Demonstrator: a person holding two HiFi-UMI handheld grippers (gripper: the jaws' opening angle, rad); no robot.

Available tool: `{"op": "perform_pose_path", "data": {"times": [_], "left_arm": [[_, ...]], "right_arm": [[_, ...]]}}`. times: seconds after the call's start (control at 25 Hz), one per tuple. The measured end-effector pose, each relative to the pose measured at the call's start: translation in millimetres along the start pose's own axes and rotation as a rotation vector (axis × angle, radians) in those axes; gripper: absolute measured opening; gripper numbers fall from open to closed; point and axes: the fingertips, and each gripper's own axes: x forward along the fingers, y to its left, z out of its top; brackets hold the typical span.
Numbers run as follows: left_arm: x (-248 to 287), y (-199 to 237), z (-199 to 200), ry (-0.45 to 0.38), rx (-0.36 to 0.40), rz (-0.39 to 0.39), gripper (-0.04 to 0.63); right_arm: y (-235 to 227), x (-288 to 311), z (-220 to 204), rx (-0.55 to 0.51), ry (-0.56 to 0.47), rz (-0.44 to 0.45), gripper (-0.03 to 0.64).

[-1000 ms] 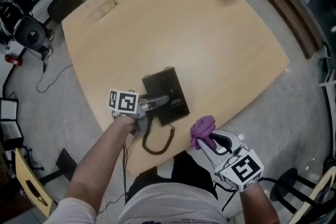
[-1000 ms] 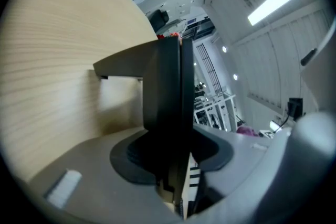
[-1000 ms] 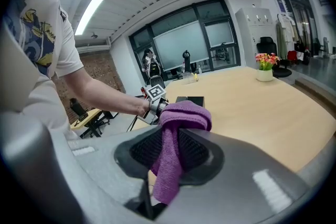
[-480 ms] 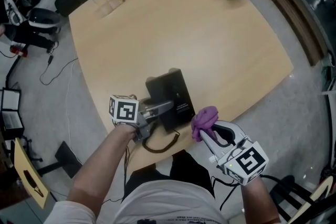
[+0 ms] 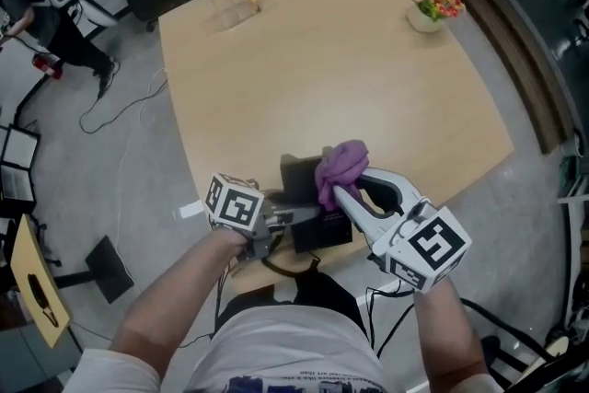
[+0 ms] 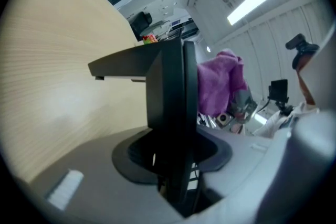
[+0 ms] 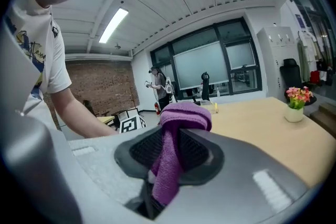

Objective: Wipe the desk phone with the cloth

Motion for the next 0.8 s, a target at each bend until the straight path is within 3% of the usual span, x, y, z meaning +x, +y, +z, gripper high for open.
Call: {"op": "perform_pose_path", "data": {"times": [0.24,0.8], "left_arm": [[-20.7,-17.9,-3.7,0.002,0.025,-0.028,0.181],[-66.6,-14.9,1.1,-0.044,0.03,-0.043,0.181]], "right_arm": [[24.7,26.3,-3.1,0.011,0.037,0.05,0.092],[100.8,4.0,-73.7,0.054,0.221,0.115,0.092]]}}
